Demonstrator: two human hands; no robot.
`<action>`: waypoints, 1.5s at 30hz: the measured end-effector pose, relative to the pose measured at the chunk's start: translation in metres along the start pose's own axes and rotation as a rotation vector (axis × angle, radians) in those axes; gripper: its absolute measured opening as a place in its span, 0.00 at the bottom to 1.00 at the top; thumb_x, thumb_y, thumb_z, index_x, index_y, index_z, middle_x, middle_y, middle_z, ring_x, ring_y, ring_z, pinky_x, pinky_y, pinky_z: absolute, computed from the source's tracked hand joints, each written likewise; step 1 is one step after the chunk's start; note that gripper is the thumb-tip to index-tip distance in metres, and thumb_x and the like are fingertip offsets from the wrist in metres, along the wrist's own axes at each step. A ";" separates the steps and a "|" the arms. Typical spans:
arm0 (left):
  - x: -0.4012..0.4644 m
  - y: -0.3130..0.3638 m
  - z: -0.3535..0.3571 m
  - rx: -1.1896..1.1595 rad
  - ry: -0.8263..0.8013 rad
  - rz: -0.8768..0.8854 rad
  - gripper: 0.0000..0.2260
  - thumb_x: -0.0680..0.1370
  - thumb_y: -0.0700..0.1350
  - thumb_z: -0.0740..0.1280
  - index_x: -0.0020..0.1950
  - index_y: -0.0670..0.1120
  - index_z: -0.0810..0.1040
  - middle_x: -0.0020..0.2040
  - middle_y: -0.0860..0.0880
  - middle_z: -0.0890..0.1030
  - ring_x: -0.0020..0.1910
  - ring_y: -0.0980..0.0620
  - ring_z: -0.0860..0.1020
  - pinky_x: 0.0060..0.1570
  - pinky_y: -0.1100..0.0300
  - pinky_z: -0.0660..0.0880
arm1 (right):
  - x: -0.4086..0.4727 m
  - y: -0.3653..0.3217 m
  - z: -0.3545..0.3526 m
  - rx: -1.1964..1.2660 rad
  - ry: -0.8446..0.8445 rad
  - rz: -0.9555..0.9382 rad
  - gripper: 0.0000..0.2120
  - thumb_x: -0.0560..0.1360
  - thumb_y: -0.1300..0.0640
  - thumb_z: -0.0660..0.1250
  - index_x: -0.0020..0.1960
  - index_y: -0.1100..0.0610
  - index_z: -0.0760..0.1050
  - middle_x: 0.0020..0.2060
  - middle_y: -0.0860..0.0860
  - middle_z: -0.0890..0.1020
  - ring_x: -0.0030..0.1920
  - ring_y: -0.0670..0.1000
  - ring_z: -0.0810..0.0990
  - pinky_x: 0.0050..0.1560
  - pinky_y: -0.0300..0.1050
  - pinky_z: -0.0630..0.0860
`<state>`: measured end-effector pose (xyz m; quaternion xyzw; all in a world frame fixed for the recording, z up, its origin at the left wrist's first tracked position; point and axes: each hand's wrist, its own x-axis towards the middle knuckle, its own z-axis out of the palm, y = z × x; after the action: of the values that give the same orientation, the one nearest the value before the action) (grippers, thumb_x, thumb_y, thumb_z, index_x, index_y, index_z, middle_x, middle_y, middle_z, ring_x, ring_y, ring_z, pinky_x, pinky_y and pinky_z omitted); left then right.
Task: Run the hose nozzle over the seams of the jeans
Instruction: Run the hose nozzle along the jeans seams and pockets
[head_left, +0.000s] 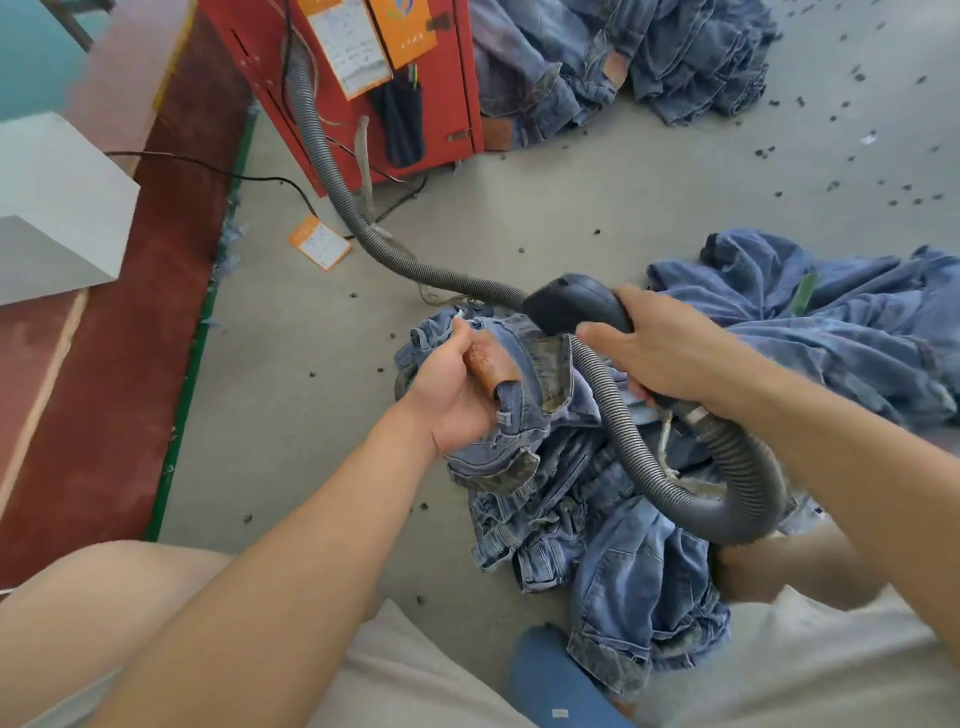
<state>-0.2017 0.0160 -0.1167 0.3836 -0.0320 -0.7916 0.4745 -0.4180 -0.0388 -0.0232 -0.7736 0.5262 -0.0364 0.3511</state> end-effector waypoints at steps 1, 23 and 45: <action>0.000 0.002 0.000 0.031 0.011 -0.007 0.36 0.85 0.65 0.48 0.46 0.40 0.87 0.43 0.44 0.86 0.42 0.47 0.86 0.45 0.54 0.82 | 0.001 0.002 -0.004 0.051 0.051 0.011 0.12 0.82 0.44 0.63 0.44 0.50 0.71 0.29 0.54 0.82 0.25 0.53 0.79 0.32 0.51 0.79; 0.004 0.021 -0.008 -0.144 0.029 0.104 0.46 0.85 0.64 0.42 0.45 0.27 0.84 0.50 0.31 0.85 0.45 0.36 0.87 0.36 0.46 0.84 | -0.010 0.019 -0.012 0.146 -0.092 -0.111 0.10 0.81 0.41 0.63 0.46 0.45 0.74 0.27 0.57 0.82 0.24 0.57 0.79 0.29 0.46 0.78; -0.007 0.033 -0.002 -0.133 0.264 0.119 0.25 0.86 0.55 0.58 0.72 0.36 0.74 0.68 0.39 0.78 0.66 0.43 0.78 0.74 0.51 0.69 | 0.009 0.017 0.008 0.293 -0.069 0.060 0.11 0.80 0.45 0.67 0.46 0.52 0.76 0.30 0.54 0.80 0.28 0.54 0.78 0.34 0.54 0.81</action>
<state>-0.1750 0.0041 -0.1006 0.4495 0.0603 -0.7051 0.5451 -0.4238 -0.0459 -0.0425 -0.6989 0.5257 -0.0756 0.4791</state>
